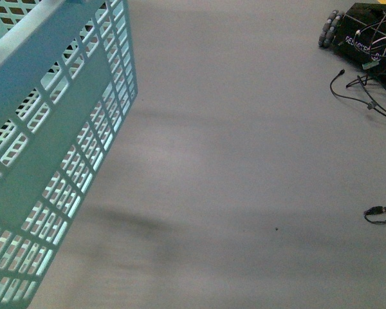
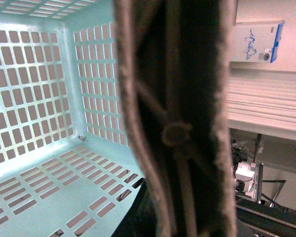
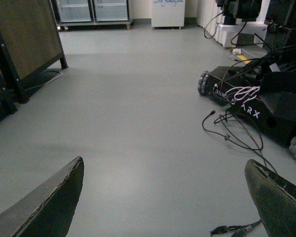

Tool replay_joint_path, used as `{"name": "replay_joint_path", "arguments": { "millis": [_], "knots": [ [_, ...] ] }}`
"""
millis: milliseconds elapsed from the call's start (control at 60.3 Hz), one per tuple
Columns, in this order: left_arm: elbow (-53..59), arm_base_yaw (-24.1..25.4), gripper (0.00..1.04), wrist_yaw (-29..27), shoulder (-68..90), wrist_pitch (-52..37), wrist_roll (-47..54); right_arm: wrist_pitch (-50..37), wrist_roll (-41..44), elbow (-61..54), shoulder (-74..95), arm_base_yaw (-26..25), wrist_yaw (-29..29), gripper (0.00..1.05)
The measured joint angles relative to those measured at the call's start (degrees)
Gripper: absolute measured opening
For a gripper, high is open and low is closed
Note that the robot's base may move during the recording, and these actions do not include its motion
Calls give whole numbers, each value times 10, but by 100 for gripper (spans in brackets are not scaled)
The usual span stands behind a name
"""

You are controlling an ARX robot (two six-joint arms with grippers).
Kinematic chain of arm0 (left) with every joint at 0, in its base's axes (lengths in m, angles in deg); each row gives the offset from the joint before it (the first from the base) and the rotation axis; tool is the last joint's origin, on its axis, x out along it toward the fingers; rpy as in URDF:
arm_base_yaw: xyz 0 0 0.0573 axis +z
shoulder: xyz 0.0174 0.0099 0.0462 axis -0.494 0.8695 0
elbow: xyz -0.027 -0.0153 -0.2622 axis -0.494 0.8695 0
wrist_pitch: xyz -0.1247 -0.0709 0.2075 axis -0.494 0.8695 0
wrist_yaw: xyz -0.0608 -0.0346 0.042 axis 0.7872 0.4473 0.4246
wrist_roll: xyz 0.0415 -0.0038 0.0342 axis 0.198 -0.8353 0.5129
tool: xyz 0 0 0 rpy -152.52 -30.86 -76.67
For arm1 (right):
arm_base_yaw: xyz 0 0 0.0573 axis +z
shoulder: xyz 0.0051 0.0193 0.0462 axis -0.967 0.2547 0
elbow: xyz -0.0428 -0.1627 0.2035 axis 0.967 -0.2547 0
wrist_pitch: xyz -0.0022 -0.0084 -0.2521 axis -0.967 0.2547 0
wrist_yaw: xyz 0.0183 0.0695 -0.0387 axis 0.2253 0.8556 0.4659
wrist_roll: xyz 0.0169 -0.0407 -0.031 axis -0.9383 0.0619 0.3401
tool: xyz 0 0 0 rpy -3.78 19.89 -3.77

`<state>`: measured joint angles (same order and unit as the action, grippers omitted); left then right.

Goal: Pick lemon and mango into basket

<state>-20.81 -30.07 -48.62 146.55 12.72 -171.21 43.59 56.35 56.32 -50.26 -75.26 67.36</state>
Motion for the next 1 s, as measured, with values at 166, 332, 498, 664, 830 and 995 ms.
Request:
{"name": "replay_joint_path", "arguments": {
  "millis": [166,332,498,664,830,995],
  "knots": [
    [0,0,5,2,0,0,0,0,0,0,0,0,0,96],
    [0,0,5,2,0,1,0,0,0,0,0,0,0,96],
    [0,0,5,2,0,1,0,0,0,0,0,0,0,96],
    [0,0,5,2,0,1,0,0,0,0,0,0,0,96],
    [0,0,5,2,0,1,0,0,0,0,0,0,0,96],
    [0,0,5,2,0,1,1,0,0,0,0,0,0,96]
  ]
}}
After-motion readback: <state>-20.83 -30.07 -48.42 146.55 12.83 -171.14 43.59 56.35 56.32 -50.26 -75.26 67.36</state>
